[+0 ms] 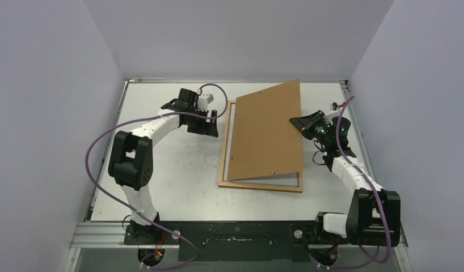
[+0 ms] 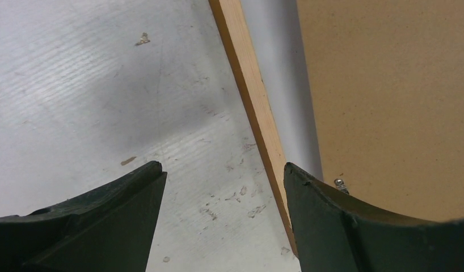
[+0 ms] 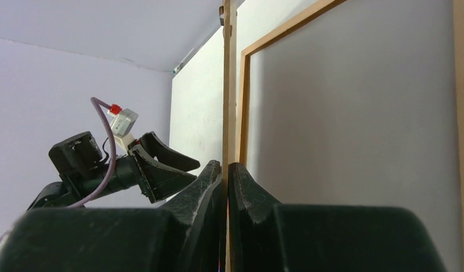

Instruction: Put the photo into the frame

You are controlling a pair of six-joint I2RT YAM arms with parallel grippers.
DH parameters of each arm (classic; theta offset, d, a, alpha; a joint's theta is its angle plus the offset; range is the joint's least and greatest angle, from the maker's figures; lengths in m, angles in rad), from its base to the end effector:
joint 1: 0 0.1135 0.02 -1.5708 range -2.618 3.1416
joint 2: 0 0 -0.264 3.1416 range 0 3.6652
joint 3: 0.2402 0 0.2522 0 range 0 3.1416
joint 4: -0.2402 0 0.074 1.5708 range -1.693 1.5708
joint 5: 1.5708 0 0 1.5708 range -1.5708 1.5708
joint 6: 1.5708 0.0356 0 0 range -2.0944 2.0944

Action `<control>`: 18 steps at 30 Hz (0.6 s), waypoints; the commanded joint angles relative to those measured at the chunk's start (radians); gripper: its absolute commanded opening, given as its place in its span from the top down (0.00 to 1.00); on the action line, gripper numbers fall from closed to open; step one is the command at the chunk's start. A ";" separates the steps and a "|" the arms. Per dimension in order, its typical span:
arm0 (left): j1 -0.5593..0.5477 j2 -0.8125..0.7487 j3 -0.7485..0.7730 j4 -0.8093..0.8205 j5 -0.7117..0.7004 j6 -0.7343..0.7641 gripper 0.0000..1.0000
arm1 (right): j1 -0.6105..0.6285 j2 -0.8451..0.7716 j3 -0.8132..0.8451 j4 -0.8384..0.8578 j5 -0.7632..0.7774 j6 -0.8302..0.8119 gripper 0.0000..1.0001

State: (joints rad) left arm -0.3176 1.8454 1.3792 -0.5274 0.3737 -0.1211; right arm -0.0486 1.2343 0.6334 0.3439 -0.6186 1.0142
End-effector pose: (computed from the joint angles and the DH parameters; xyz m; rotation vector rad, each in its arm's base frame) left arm 0.3720 -0.1360 0.2213 0.3981 2.5591 -0.6442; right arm 0.2691 0.0076 0.2475 0.5607 1.8805 1.2214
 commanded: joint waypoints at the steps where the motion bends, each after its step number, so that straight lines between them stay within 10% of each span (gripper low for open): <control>1: -0.027 0.045 0.050 0.093 0.031 -0.036 0.26 | -0.005 0.016 -0.004 0.162 -0.045 0.049 0.95; 18: -0.047 0.150 0.061 0.181 0.067 -0.101 0.44 | -0.005 0.106 -0.025 0.232 -0.078 0.070 0.95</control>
State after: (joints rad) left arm -0.3546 1.9846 1.3880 -0.4046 0.4053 -0.2043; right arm -0.0517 1.3350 0.6044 0.4232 -0.6624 1.0443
